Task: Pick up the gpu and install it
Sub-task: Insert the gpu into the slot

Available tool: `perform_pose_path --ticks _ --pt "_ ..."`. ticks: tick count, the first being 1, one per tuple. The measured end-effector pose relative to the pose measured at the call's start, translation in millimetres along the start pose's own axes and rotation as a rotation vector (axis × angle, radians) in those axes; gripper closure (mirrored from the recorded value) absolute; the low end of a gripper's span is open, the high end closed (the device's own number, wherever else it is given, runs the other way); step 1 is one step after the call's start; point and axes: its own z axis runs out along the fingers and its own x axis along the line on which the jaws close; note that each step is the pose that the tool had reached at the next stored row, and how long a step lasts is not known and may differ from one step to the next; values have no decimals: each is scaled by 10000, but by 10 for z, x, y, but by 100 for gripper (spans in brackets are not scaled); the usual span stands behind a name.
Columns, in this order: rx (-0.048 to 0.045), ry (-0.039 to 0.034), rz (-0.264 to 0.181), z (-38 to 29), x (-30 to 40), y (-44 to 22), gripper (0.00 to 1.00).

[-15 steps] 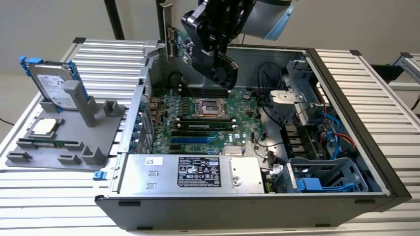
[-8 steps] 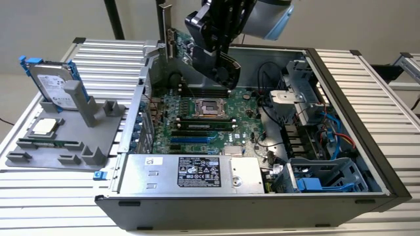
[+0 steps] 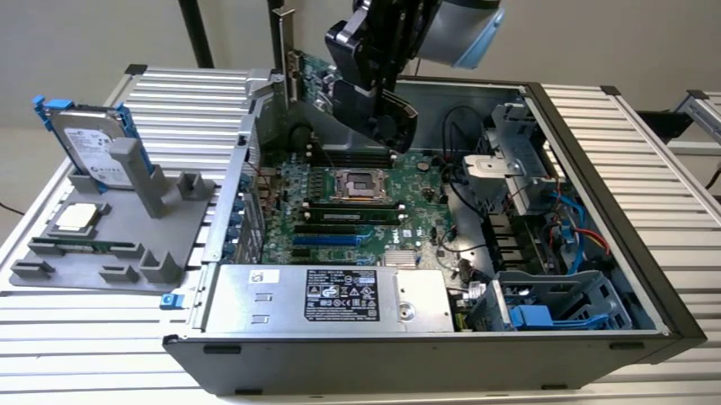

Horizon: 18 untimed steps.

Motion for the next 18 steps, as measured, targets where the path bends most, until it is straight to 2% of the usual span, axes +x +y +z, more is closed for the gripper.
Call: perform_pose_path --ticks 18 --pt "-25 65 -1017 -3 -29 -35 100"
